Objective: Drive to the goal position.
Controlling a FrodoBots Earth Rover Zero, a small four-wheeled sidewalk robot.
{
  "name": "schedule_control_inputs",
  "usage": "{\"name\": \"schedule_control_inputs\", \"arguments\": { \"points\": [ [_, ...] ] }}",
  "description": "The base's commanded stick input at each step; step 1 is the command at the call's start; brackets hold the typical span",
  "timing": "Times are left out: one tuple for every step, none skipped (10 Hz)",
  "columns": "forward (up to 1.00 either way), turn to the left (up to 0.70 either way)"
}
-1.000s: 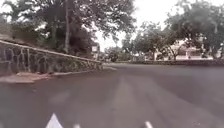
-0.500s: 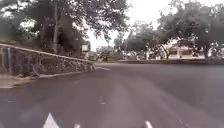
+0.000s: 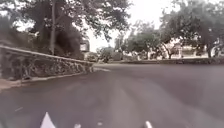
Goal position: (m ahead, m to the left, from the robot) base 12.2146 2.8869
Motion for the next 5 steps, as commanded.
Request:
{"name": "schedule_control_inputs", "arguments": {
  "points": [
    [0.85, -0.22],
    [0.85, -0.22],
    [0.85, -0.22],
    [0.85, -0.22],
    [0.85, -0.22]
  ]
}}
